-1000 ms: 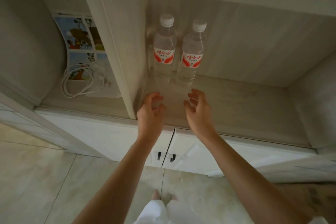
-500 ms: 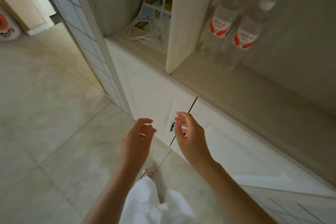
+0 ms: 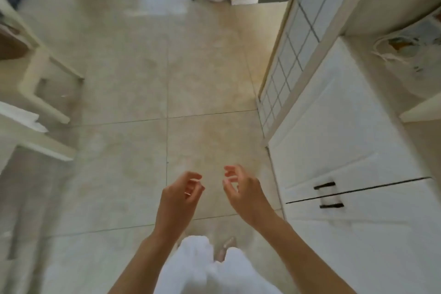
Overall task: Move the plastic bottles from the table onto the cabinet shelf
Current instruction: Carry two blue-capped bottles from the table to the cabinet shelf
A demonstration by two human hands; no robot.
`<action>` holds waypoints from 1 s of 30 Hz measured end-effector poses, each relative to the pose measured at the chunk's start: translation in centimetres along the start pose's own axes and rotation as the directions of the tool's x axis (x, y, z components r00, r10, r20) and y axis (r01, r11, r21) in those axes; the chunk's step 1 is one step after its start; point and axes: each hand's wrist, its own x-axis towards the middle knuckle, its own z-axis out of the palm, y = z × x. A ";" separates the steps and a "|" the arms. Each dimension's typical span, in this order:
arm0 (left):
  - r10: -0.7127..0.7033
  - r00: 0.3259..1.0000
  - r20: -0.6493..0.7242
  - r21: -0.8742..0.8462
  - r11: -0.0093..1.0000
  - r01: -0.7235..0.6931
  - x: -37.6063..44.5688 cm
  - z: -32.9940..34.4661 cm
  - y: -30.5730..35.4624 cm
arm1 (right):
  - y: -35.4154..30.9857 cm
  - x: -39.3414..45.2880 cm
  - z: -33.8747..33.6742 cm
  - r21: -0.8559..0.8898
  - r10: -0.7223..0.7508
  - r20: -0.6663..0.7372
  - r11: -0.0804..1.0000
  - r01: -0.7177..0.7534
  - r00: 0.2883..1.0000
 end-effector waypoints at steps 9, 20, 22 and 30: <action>-0.277 0.898 -0.342 -0.100 0.961 0.259 -5.6 -12.2 -10.6 | -10.7 1.8 13.4 -0.106 -0.253 0.342 0.946 0.305 0.905; -0.514 0.664 -0.543 -0.212 0.849 0.485 -14.7 -29.9 -24.6 | -24.8 -2.0 34.6 -0.064 -0.362 0.686 0.834 0.548 0.631; -0.568 0.589 -0.575 -0.276 0.812 0.514 -15.9 -32.4 -27.0 | -26.9 -2.1 37.4 -0.042 -0.378 0.721 0.813 0.581 0.581; -0.712 0.350 -0.609 -0.507 0.689 0.518 -16.2 -38.1 -33.0 | -33.8 0.3 46.3 0.012 -0.386 0.816 0.755 0.656 0.430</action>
